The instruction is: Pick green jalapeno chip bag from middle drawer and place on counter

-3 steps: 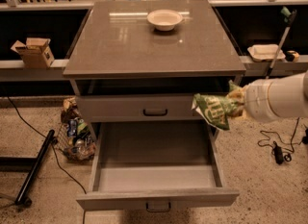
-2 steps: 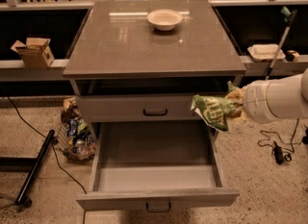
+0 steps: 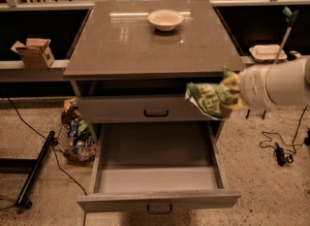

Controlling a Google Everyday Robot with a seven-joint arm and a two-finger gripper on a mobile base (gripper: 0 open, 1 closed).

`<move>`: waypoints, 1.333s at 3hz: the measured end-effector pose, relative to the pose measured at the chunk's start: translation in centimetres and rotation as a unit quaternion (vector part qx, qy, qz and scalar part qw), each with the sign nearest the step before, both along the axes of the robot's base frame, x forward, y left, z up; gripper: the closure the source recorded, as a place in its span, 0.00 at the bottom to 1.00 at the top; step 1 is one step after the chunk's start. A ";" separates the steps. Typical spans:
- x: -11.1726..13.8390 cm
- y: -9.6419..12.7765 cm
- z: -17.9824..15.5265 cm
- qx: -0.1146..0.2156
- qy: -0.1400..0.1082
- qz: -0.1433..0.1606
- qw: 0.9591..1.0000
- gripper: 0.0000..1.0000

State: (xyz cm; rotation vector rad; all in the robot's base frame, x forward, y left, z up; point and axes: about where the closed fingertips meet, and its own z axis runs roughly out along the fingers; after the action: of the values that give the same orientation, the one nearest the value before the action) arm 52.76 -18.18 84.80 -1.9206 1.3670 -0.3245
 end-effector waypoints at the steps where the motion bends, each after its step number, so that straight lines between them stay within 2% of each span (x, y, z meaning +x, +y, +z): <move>1: 2.3 5.5 7.5 0.003 -0.084 0.072 0.994 1.00; 2: 4.7 11.7 12.9 0.032 -0.133 0.139 0.981 1.00; 3: 5.3 12.2 12.6 0.029 -0.128 0.138 0.982 1.00; 4: 9.7 12.4 11.2 0.028 -0.116 0.132 0.984 1.00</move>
Offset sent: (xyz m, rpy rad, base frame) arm 0.0662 0.1719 0.1686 0.1313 -0.3402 0.4132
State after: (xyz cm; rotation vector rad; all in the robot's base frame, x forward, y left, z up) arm 62.46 -5.80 96.04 -1.9226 0.9481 -0.3624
